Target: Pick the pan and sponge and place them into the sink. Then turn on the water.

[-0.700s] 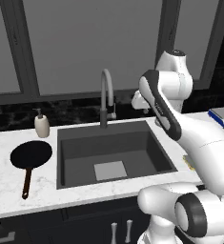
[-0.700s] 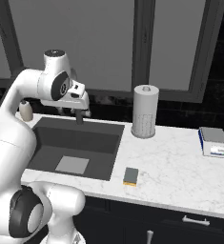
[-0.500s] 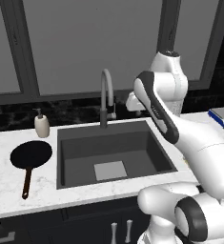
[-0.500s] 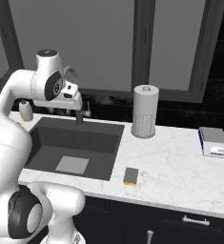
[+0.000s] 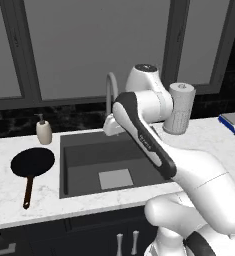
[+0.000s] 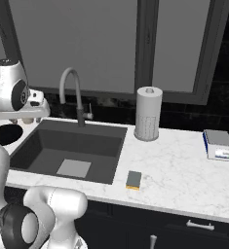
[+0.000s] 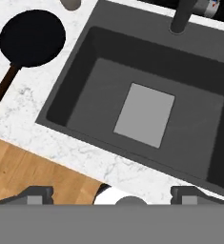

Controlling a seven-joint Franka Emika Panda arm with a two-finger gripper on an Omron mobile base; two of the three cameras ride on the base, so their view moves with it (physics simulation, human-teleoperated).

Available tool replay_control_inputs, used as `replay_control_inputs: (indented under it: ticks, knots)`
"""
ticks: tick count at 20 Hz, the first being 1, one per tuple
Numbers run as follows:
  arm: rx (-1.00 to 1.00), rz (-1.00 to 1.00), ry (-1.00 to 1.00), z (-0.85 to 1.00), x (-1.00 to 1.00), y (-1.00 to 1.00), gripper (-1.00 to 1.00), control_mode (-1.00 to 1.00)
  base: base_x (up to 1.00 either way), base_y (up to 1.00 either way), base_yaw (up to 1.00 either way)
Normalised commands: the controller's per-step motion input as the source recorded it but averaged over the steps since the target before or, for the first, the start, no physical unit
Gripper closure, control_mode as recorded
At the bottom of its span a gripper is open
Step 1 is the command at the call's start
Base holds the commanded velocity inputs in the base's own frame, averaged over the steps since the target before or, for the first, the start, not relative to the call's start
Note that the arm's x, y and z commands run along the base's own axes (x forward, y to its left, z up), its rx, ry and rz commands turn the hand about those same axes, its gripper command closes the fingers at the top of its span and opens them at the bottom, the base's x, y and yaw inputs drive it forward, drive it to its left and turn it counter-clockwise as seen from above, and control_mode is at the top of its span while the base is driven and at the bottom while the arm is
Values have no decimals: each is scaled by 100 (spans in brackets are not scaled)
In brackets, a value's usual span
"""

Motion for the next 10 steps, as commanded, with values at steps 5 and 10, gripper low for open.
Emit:
replay_control_inputs:
  ticks: [5, 10]
  knots:
    - [-9, 17, 13, -23, -2, 100, -100, -100, 0, 0, 0]
    - [-9, 1, 5, -20, 0, 66, -100, -100, 0, 0, 0]
